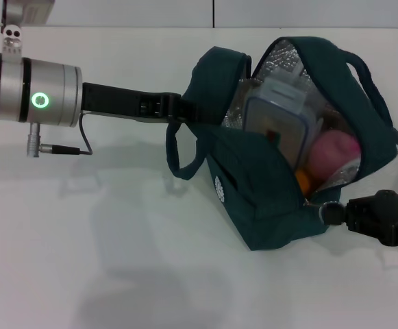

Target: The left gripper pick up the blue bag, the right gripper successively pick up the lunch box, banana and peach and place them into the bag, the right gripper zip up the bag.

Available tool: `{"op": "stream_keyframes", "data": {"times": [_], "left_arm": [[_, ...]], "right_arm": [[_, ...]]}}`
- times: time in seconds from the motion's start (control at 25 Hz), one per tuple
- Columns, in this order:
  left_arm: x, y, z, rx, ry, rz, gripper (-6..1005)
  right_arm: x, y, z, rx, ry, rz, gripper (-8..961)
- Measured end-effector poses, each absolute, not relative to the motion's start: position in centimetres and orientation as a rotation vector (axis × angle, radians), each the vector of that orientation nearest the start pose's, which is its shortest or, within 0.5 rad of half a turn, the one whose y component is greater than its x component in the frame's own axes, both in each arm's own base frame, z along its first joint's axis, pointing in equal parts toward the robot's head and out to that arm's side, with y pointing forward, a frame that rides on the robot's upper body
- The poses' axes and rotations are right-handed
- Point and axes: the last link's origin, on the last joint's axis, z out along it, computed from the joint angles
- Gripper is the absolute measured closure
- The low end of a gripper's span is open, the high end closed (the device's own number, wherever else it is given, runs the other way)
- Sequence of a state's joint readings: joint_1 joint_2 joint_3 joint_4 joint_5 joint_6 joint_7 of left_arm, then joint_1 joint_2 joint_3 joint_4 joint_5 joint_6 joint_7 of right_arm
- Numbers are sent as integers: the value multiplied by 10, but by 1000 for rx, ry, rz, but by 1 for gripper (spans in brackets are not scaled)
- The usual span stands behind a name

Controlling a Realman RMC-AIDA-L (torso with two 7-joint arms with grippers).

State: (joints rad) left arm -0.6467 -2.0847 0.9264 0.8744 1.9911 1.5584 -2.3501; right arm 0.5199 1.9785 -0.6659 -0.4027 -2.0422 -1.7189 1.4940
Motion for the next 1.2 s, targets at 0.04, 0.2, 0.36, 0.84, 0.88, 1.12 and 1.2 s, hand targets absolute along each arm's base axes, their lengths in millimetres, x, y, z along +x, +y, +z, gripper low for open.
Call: {"op": "stream_keyframes", "data": {"times": [0.04,0.2,0.36,0.84,0.88,1.12,1.2], "left_arm": [[-184,363,0,-2687,-1514,-608,848],[-184,363,-1,-2687,-1515,-607,848],[-184,363,-1,-2688,-1515,-607,847],[-184,363,-3,-2696,-1505,-618,846],[-183,364,-3,-2699,-1495,-634,846],[-175,366,3,-2718,-1398,-767,846],[-173,367,6,-2719,-1351,-835,846]], "right_arm": [[285,289,-1,-2830,1048,842,948],[283,290,2,-2832,1017,853,948],[277,289,6,-2832,980,914,948],[259,298,5,-2866,847,956,948],[259,301,3,-2868,859,934,948],[257,306,5,-2861,837,911,948],[253,307,6,-2875,809,924,948]]}}
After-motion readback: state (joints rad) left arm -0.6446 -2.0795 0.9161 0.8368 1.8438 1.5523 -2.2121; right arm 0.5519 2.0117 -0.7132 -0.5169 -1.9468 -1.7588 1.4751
